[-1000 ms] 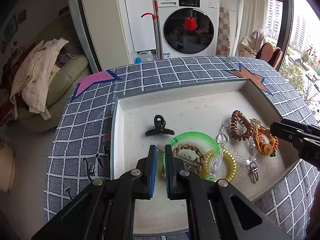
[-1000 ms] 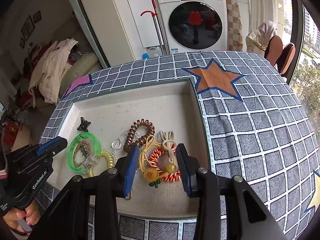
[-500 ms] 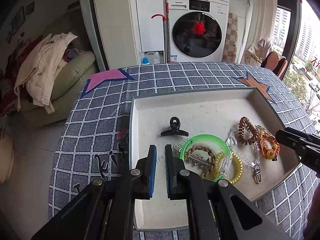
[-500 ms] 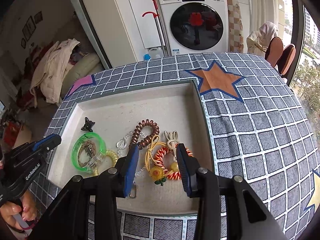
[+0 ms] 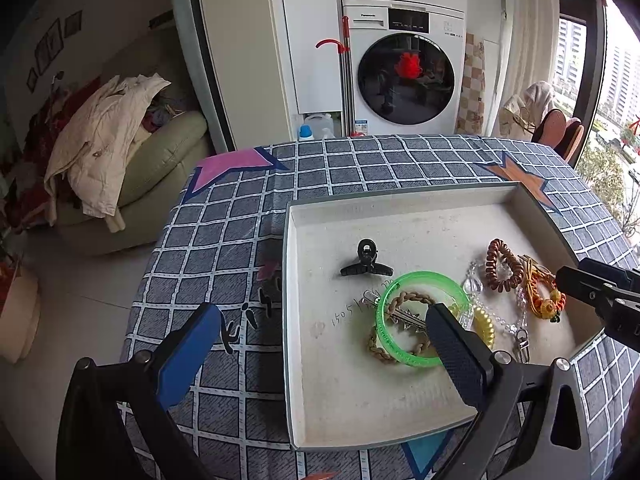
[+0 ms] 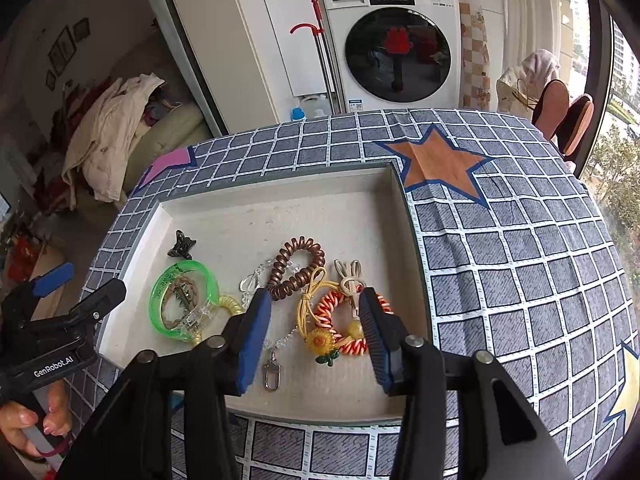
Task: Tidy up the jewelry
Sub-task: 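Lower both items into the tray and open both tools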
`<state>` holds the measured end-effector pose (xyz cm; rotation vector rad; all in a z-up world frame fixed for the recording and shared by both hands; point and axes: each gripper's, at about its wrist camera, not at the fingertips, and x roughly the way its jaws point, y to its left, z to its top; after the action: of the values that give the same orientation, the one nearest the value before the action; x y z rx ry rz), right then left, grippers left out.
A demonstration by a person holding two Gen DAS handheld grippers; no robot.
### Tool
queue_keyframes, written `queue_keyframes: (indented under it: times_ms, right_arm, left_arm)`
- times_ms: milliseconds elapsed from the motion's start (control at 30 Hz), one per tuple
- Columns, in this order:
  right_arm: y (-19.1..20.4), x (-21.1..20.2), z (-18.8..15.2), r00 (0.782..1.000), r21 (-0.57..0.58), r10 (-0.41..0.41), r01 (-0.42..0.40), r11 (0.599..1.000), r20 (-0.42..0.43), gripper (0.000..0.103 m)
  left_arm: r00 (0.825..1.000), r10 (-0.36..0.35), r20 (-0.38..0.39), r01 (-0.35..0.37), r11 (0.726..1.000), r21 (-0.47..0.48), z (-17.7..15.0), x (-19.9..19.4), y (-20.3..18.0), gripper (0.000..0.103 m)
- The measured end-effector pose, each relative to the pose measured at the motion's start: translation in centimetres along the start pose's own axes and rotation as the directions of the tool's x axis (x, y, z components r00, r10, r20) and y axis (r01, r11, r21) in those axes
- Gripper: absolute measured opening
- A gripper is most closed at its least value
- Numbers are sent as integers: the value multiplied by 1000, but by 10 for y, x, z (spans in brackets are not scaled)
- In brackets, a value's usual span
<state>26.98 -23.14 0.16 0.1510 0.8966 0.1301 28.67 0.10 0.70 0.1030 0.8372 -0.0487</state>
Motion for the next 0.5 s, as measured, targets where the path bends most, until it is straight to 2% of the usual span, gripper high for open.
queue_keyframes:
  times_ms: [33, 267, 367, 500]
  right_arm:
    - [1, -1, -1, 1000, -4, -4, 4, 1000, 4, 63]
    - [4, -3, -4, 1000, -17, -3, 3, 1000, -14, 65]
    - [6, -6, -6, 1000, -26, -23, 23, 999, 4, 82]
    - [9, -15, -10, 998, -34, -45, 47, 998, 51, 86]
  left_arm:
    - [1000, 1, -1, -1, 1000, 0, -3, -2, -1, 103]
    - [1000, -1, -12, 1, 1000, -8, -9, -5, 0, 103]
    - [1000, -1, -9, 1, 1000, -7, -11, -8, 0, 103]
    - [1000, 10, 2, -10, 1000, 4, -17, -14, -2, 103]
